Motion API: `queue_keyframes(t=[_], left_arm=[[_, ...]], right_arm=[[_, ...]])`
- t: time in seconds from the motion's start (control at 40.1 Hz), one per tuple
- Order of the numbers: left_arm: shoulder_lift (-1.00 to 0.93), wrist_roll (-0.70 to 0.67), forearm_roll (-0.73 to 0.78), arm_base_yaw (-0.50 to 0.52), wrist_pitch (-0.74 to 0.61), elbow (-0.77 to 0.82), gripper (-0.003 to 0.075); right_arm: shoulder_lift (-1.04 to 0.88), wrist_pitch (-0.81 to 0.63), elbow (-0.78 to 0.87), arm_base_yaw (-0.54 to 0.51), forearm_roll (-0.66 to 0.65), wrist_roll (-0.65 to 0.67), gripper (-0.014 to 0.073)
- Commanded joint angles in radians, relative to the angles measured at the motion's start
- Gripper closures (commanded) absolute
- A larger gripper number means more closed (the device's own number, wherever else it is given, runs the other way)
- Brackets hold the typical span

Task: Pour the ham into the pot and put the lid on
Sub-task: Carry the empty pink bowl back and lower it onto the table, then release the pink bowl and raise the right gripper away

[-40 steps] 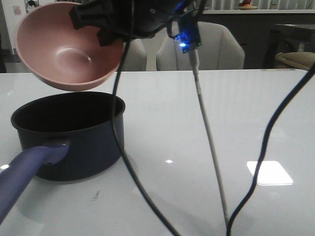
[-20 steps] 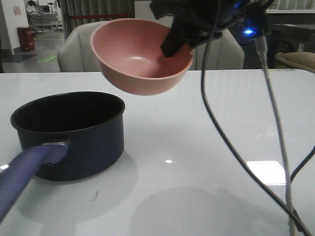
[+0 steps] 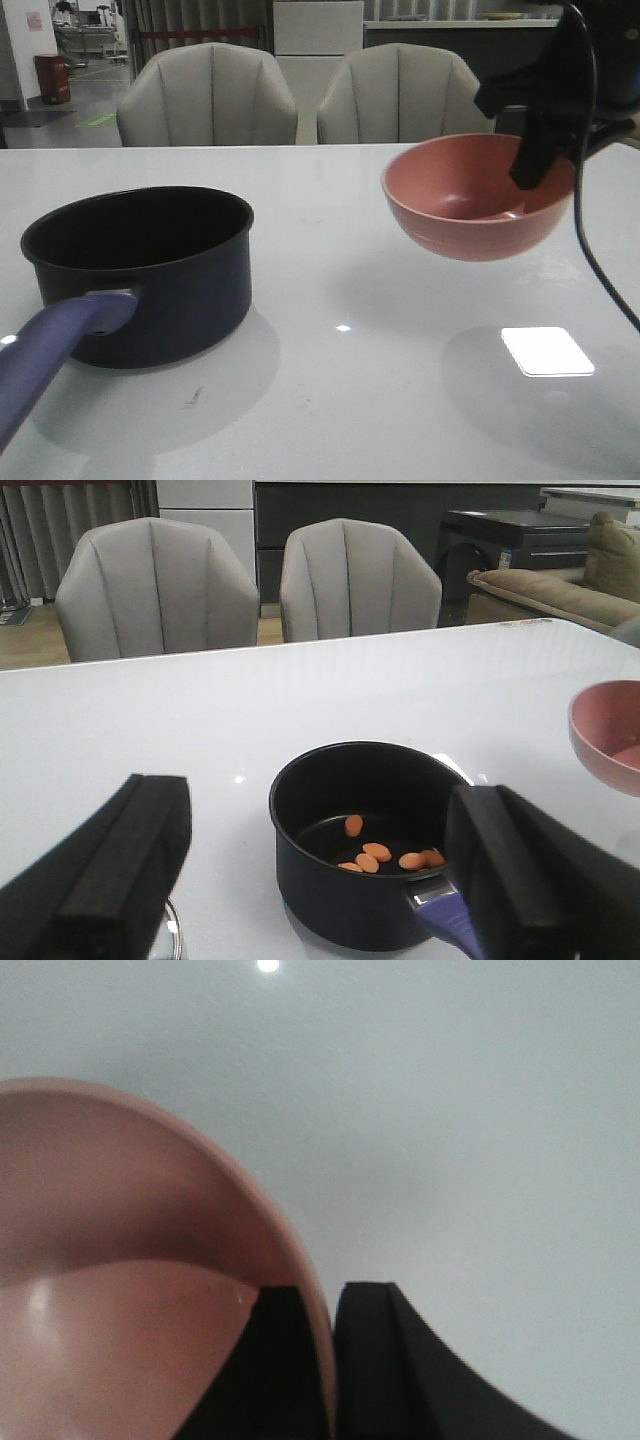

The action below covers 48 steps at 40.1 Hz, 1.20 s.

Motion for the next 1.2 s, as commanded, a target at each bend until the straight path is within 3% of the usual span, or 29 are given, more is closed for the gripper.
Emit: queue_keyframes(t=[0.0,0.548,0.673,0.922,1.171], left_arm=[[0.010,-0.005,-0.012,-0.007,-0.077,-0.027,0.0158],[0.010,-0.005,-0.012,-0.007,-0.077,-0.027,0.0158],[0.010,-0.005,-0.012,-0.007,-0.077,-0.027,0.0158],[0.010,-0.005,-0.012,-0.007,-0.077,-0.027,0.0158],[0.010,-0.005,-0.012,-0.007,-0.077,-0.027,0.0158]], right_arm=[[-0.005,-0.020,-0.021,-0.036,-0.015,0.021,0.0456],[0.120,-0.049,-0.021,-0.077,0.096,0.020,0.0451],[0.120,-0.049,-0.021,-0.077,0.095,0.020,0.0391],[0.119,-0.061,-0.023,-0.077,0.066,0.009,0.0191],[0.000,-0.066,-0.023,-0.077,-0.053,0.001,0.0180]])
